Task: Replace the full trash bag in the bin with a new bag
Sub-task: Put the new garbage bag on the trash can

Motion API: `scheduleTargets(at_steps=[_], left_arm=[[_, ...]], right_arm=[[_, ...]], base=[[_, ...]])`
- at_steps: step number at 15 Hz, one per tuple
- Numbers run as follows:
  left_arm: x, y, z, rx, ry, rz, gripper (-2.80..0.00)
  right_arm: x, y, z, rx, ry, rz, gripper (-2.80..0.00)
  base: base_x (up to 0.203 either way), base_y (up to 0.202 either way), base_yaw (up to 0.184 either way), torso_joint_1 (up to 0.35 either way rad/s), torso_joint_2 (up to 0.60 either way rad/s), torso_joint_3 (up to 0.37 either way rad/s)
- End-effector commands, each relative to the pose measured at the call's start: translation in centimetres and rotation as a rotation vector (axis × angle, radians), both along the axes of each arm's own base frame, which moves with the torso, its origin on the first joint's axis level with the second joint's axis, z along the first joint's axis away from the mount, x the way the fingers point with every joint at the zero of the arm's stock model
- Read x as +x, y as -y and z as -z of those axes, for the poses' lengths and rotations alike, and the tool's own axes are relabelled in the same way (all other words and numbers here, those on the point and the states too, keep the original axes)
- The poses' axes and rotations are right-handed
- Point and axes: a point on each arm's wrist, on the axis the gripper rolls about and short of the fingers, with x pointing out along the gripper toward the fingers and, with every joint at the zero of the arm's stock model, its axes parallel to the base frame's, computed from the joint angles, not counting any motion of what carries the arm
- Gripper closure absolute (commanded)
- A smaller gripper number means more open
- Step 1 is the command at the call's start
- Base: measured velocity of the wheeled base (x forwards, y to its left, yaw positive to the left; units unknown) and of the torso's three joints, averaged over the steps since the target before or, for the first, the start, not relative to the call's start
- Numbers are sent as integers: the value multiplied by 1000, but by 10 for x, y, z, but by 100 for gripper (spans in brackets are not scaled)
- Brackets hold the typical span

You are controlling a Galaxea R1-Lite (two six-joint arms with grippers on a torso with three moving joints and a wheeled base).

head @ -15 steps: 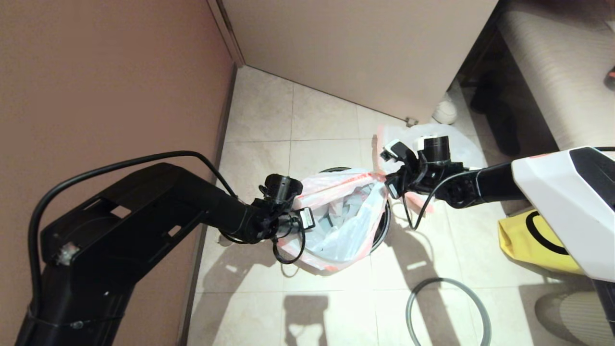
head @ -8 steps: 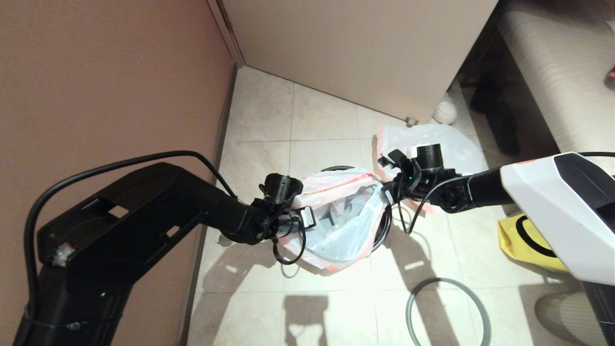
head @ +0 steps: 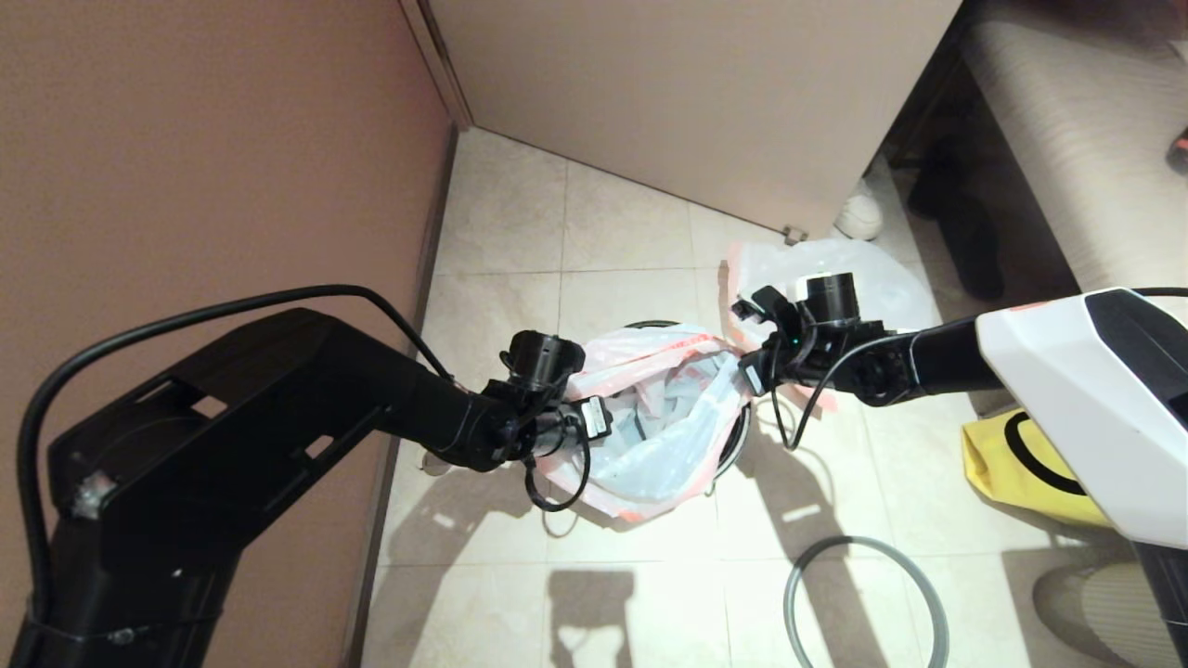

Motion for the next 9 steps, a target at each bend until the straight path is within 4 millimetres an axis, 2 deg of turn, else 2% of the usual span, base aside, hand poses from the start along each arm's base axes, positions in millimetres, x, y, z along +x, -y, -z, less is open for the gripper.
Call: scheduleTargets(at_steps=[1,4,9], left_arm=[[-10,-3,-11,30,21,30,-280],[-16,-6,-26,39,56,40,-280],[3,-19,-16,62,74,-36,-280]], right_arm=[[-2,-1,-5,1,9,-5,0],[-2,-2,3,-6,-12,-7,0],[0,0,1,-2,2,1,0]], base=[[0,0,0,0,0,0],[0,0,0,0,0,0],[0,0,0,0,0,0]])
